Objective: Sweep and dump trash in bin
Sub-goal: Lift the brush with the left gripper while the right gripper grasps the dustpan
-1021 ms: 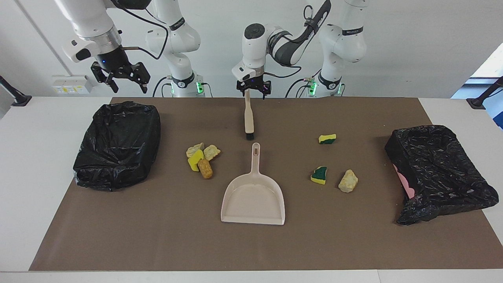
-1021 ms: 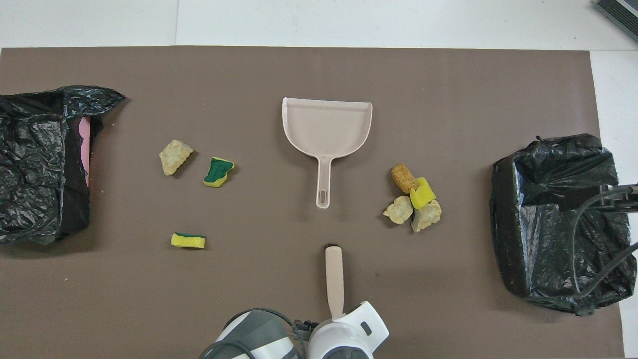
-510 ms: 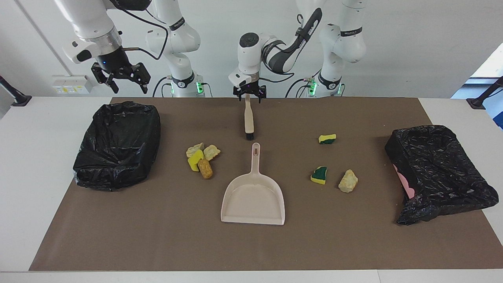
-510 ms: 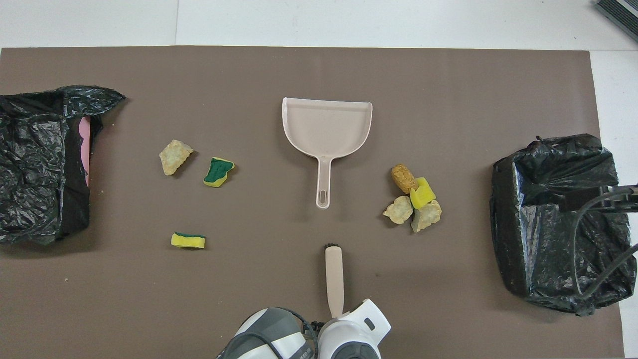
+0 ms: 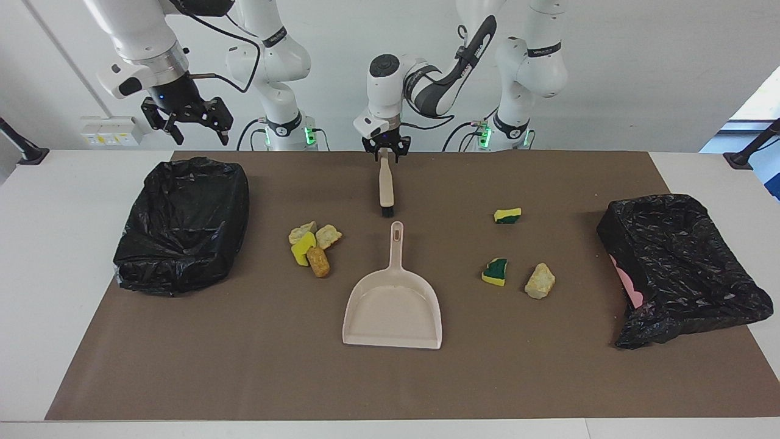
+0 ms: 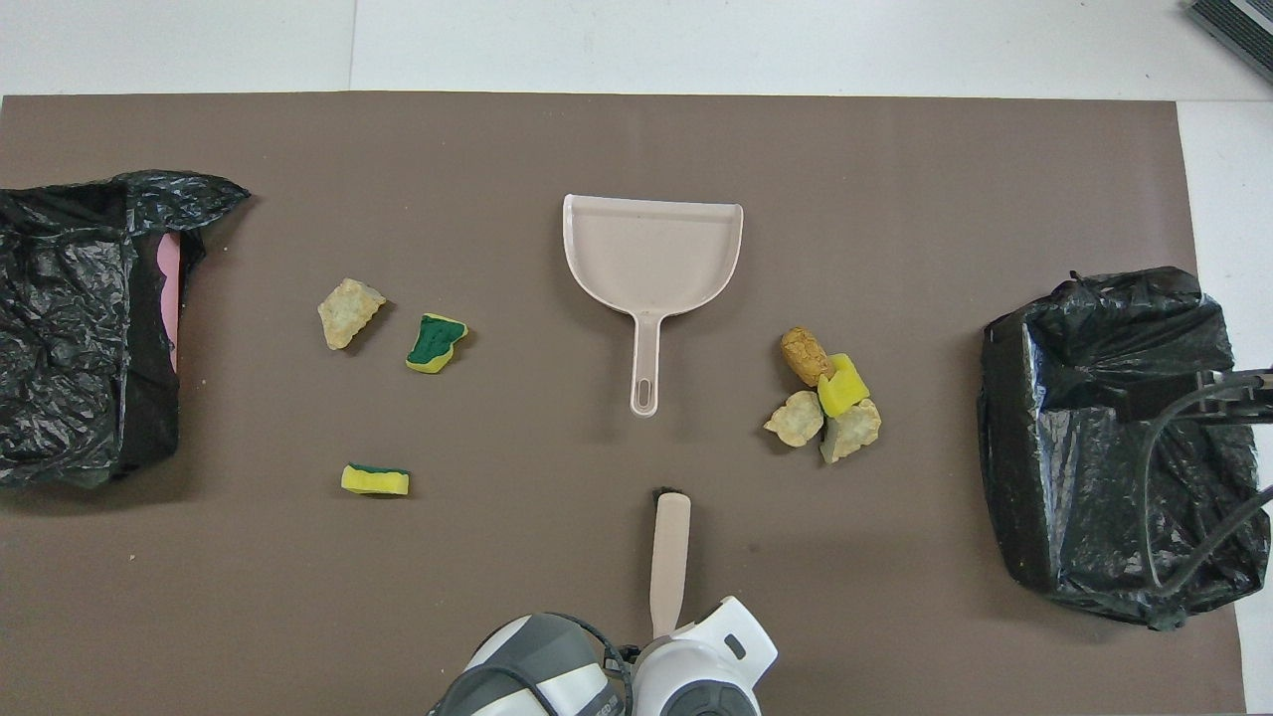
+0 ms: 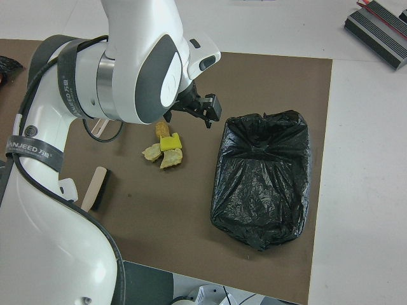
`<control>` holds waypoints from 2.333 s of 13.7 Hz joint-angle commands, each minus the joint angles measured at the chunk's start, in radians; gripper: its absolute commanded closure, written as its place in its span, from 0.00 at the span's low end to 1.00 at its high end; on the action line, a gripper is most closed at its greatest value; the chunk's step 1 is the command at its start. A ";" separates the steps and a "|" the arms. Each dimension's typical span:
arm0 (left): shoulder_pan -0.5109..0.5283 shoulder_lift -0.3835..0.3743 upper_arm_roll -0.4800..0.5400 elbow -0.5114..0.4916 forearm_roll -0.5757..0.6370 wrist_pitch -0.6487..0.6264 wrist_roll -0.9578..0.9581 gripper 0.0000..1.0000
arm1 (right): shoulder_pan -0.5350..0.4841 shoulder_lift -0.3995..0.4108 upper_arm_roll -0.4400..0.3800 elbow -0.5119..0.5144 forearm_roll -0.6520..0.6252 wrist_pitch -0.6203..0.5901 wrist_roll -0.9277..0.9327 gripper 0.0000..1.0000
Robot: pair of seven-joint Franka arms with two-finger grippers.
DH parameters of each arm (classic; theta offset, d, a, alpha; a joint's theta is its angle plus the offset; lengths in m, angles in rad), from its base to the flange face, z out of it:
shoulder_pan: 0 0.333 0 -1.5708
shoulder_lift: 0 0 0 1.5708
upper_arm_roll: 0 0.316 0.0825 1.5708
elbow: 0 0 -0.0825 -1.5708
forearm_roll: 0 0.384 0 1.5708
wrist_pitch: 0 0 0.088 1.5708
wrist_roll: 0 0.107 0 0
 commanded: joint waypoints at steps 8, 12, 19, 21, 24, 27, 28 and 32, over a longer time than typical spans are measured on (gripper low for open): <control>0.289 -0.039 0.018 0.159 0.088 -0.310 0.230 1.00 | 0.024 0.054 0.048 0.033 -0.004 0.115 0.039 0.00; 0.499 -0.044 0.018 0.179 0.146 -0.326 0.390 1.00 | 0.131 0.184 0.069 0.047 0.007 0.262 0.226 0.00; 0.847 0.062 0.017 0.303 0.232 -0.275 0.789 1.00 | 0.353 0.484 0.086 0.076 0.028 0.544 0.508 0.00; 0.928 0.099 0.017 0.334 0.233 -0.247 0.805 1.00 | 0.409 0.537 0.086 0.076 0.030 0.630 0.603 0.00; 1.011 0.171 0.017 0.368 0.290 -0.220 0.825 1.00 | 0.456 0.597 0.098 0.076 0.034 0.704 0.605 0.00; 1.065 0.174 0.015 0.339 0.282 -0.181 0.892 1.00 | 0.493 0.611 0.111 0.065 0.033 0.714 0.607 0.00; 1.065 0.162 0.014 0.308 0.279 -0.174 0.895 1.00 | 0.507 0.609 0.111 0.062 0.031 0.698 0.611 0.00; 1.009 0.104 0.006 0.199 0.276 -0.154 0.897 1.00 | 0.513 0.600 0.111 0.042 0.028 0.681 0.599 0.32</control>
